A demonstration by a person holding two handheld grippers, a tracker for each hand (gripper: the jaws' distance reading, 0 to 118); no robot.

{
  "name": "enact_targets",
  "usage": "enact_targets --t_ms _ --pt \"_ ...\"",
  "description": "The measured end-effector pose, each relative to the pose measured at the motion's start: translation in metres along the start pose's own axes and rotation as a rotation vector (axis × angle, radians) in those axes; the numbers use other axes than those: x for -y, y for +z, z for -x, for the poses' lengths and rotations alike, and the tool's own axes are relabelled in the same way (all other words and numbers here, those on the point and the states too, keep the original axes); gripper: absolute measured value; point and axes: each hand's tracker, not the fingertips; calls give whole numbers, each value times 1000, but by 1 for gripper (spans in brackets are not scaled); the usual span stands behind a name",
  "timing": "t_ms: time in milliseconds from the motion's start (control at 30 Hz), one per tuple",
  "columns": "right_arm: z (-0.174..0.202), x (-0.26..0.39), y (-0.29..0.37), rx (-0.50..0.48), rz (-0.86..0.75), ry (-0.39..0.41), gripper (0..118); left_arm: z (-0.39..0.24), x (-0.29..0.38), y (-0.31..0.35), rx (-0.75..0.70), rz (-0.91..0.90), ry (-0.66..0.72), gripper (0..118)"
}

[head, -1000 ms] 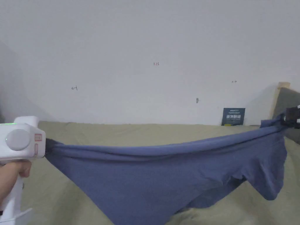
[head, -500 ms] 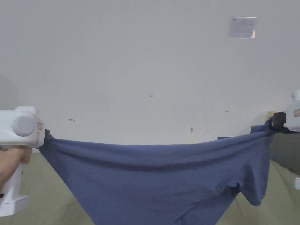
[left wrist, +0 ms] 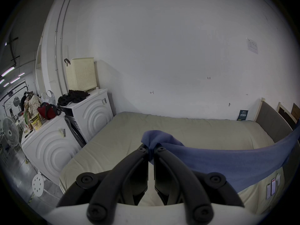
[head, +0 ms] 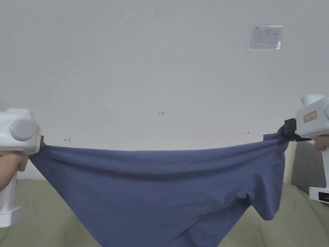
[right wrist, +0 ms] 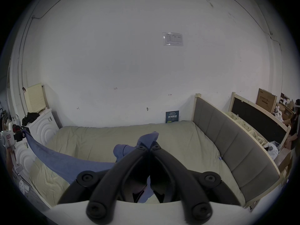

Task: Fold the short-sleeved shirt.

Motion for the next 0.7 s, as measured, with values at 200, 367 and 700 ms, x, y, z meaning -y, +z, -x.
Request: enact_targets --t_ms 200,367,700 --pt "17 -23 -59 22 9 36 2 -14 -13 -53 -28 5 19 1" --pt "30 -33 -100 25 5 52 2 -24 -18 -95 -44 -13 40 1" --pt "29 23 -168 39 101 44 2 -42 32 -145 -39 64 33 1"
